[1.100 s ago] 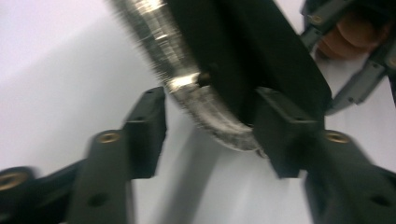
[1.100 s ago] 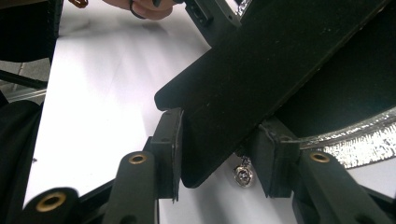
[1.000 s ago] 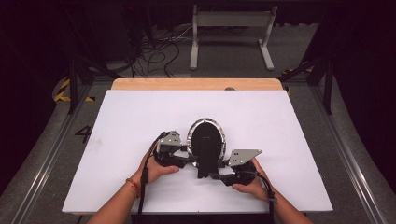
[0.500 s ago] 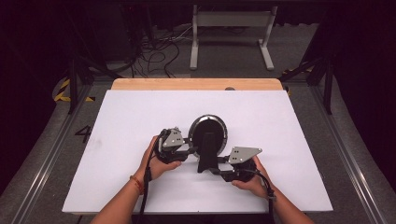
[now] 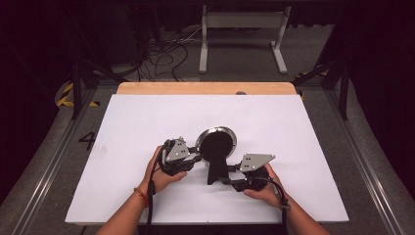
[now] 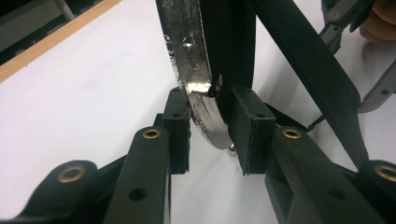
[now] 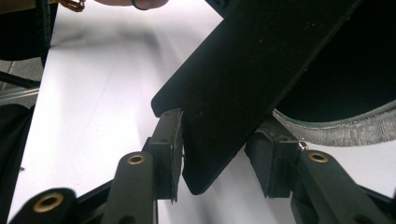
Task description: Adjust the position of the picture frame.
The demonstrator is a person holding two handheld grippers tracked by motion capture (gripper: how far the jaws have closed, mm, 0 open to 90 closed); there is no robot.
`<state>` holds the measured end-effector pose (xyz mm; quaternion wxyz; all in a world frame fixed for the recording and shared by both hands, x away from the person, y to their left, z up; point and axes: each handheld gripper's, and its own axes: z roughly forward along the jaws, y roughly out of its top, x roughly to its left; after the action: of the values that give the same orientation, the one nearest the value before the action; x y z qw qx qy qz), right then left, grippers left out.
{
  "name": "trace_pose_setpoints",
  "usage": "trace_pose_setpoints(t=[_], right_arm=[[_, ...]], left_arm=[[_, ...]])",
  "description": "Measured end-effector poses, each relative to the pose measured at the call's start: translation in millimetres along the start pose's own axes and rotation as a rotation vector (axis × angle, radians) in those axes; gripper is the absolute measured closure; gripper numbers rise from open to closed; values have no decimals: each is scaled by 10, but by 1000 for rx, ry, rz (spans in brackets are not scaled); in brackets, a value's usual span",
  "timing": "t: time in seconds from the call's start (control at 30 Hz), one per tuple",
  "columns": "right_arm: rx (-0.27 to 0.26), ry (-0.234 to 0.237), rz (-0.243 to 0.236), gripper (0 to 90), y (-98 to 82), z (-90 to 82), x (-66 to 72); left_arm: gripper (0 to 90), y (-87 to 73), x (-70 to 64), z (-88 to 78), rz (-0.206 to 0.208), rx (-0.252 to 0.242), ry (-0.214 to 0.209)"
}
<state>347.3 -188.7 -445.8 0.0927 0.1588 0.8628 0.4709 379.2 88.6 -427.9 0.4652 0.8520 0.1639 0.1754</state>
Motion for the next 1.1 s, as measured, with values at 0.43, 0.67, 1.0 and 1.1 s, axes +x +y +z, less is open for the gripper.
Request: trace_pose_setpoints(t=[0.43, 0.67, 1.0, 1.1], right_arm=[[54, 40, -7, 791, -34, 91, 74], [53, 38, -11, 793, -31, 87, 89], [53, 28, 9, 758, -31, 97, 53], [47, 39, 23, 757, -51, 91, 24]], left_arm=[[615, 6, -77, 87, 34, 12, -77], [608, 6, -107, 115, 63, 19, -55], [652, -29, -46, 162, 52, 34, 48], [650, -12, -48, 181, 61, 35, 54]])
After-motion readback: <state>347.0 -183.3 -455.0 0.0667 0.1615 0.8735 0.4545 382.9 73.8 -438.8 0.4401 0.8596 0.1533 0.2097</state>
